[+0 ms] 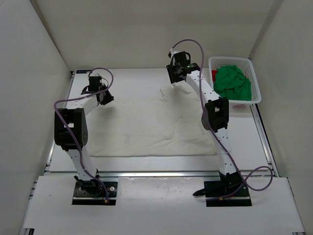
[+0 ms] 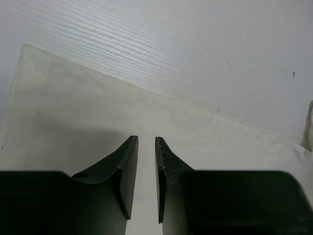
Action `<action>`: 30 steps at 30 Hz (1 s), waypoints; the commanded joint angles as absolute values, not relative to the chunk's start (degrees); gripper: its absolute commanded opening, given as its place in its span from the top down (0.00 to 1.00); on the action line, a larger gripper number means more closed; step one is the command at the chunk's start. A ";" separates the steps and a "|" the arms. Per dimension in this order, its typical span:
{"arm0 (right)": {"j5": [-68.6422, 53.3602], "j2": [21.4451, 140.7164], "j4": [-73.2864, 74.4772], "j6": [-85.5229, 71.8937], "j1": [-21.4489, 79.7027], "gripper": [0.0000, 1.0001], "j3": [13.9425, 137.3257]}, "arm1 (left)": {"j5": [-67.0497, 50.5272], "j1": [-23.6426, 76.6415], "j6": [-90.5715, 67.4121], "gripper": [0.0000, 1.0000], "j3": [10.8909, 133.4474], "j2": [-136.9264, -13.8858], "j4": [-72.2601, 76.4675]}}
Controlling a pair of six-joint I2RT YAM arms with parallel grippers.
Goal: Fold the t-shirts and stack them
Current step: Grap the side of the flattened tshirt furthest away from the robot with both arms
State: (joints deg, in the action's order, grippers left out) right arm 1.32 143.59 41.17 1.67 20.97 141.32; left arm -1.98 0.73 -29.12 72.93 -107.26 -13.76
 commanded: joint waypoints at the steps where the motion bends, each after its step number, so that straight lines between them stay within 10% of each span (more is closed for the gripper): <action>1: -3.24 142.64 42.01 1.32 20.92 0.61 140.80 | -2.02 0.17 -28.30 0.68 75.49 -107.22 -13.89; 25: -2.11 150.12 42.80 2.99 19.60 0.70 148.27 | -0.44 -2.72 -27.07 0.68 78.22 -109.77 -15.29; 30: -2.29 150.12 42.72 2.46 19.25 0.89 149.76 | -0.09 -2.90 -26.63 0.68 79.36 -110.21 -15.82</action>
State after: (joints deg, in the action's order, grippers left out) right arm -2.57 150.80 44.12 2.85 19.86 146.12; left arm -0.80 -2.24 -27.40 76.82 -110.10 -15.33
